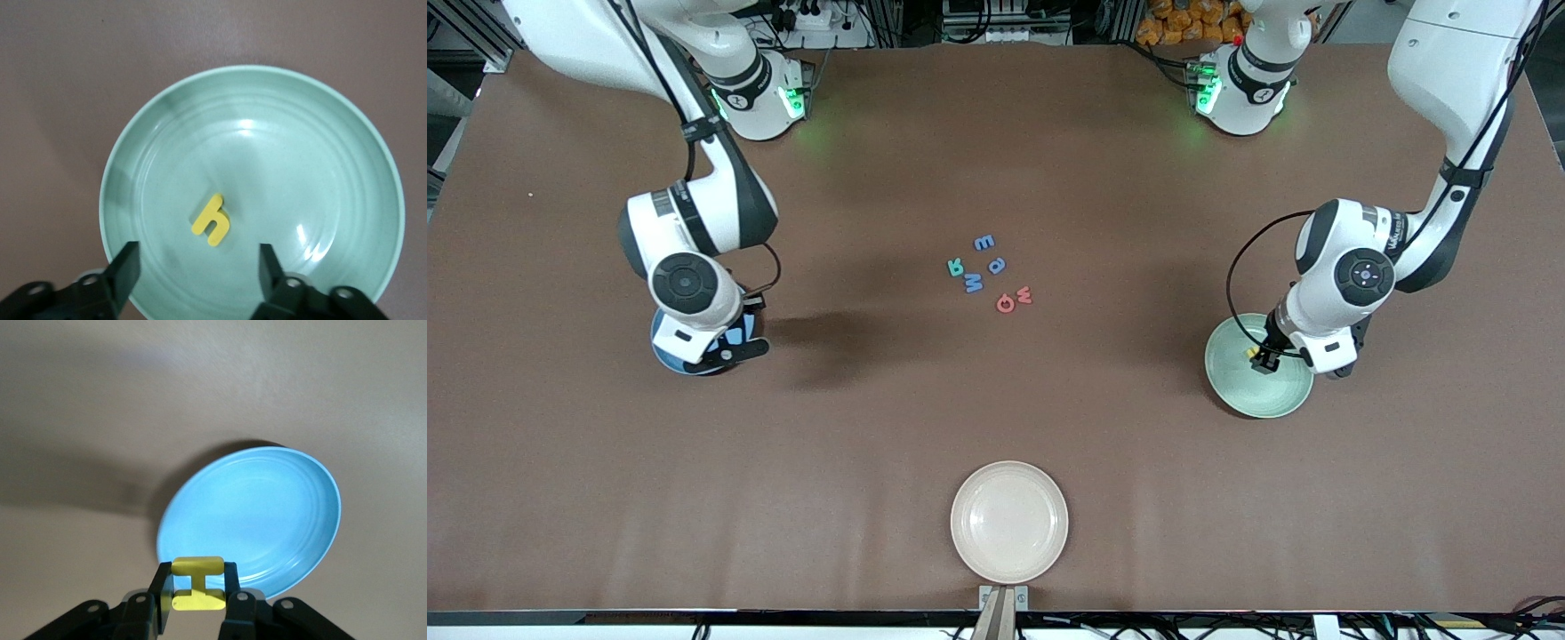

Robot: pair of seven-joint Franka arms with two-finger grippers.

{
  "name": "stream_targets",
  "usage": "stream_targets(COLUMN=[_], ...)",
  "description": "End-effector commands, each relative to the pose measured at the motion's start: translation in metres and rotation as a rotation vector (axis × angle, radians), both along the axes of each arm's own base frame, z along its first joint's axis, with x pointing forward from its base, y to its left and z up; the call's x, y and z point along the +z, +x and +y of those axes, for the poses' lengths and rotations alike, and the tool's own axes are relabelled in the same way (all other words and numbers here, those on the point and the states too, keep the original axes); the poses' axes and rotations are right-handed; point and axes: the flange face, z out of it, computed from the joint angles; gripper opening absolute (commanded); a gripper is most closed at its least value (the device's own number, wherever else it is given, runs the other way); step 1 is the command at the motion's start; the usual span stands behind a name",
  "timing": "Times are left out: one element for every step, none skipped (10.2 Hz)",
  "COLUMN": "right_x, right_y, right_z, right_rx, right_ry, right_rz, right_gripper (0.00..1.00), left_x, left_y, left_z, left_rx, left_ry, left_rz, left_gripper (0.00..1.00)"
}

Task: Sort uppercase to blue plate, lowercase to green plate
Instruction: 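Release the h on the green plate with the left gripper, then release the yellow H on the blue plate with the right gripper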

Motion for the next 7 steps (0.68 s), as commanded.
stream_targets(right_x=[-0.009,-0.018,-0.024,-0.03,-0.033,-0.033,-0.034], right_y=[-0.013,-0.015,-0.019,-0.023,-0.025,-0.025,-0.026], right_z=[-0.036,-0.054,-0.058,-0.06,-0.064,-0.064,-0.064], right_rx=[0.116,0.151,0.155,0.151,0.134,0.112,0.089], right_ry=[0.066,0.084,0.088,0.089,0.103,0.118,0.135], right_rz=[-0.015,-0.033,-0.031,-0.021,-0.034,-0.032,-0.034], right_gripper=[0.28,0.28,0.3,0.36,0.46,0.58,0.67], left_x=[0.003,0.002,0.004,0.006,0.009,0.011,0.013], left_y=[-0.002,-0.003,-0.004,-0.007,-0.01,-0.016,-0.025], left_z=[-0.008,-0.012,-0.019,-0.032,-0.047,-0.068,-0.093], left_rx=[-0.004,-0.008,-0.02,-0.028,-0.014,-0.015,-0.015], left_ry=[0.01,0.009,0.004,-0.003,-0.007,-0.014,-0.021], left_rz=[-0.004,-0.001,-0.003,-0.004,-0.002,0.004,0.007], left_gripper=[1.0,1.0,1.0,1.0,1.0,1.0,1.0])
